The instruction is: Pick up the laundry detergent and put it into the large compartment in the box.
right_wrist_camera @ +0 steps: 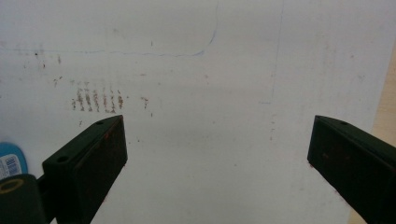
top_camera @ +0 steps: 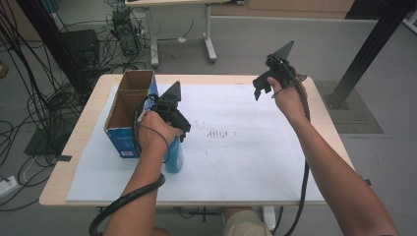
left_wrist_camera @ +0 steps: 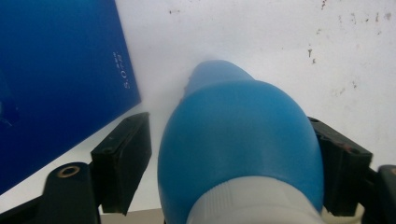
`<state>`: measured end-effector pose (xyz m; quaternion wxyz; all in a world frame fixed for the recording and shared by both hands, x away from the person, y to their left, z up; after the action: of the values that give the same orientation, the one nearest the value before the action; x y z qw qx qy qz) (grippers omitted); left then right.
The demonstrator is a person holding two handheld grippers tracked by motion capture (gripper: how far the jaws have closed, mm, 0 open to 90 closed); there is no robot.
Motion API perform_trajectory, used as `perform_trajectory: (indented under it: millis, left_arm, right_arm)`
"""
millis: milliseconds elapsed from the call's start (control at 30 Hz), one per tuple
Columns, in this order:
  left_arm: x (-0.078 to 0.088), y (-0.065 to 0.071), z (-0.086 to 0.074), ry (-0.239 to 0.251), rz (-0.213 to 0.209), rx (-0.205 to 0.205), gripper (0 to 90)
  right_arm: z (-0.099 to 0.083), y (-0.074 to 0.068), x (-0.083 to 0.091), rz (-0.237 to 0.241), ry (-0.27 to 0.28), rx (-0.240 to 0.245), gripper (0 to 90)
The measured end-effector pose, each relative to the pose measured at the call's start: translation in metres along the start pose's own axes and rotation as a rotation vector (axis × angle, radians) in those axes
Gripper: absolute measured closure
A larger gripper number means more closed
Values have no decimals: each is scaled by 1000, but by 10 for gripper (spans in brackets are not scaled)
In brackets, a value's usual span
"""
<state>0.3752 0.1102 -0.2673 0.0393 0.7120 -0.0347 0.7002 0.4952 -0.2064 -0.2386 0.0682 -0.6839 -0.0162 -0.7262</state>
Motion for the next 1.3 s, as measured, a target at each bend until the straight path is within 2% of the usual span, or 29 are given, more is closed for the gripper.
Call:
perform_trajectory:
  millis: [167,200,267,767,1300]
  left_arm:
    - [1,0,-1,7,-14,-7,313]
    - [1,1,-1,9,-16,-8,356]
    - [1,2,-1,6,-13,-14,364]
    - [1,-2,-2,14,-30,1,373]
    - [1,0,-1,16,-21,-1,373]
  right_arm:
    - [0,-1,0,-1,0,1,48]
    - [0,-1,0,-1,1,1,48]
    - [0,-1,-1,0,2,4,48]
    - [-1,0,-1,-1,1,1,48]
    - [0,-2,-2,-3,1,5,48]
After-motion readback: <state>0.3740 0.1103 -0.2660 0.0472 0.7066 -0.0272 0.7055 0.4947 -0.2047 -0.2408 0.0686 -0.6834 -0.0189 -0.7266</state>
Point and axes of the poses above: each handheld gripper's, and its own axes: x roughly backward along the jaws, z roughly out of its top, y roughly to its right, the point moved 10 cm from there along -x, roughly forward along the jaws, and after that the axes turned 3 degrees about x, right-handed, at the moved point
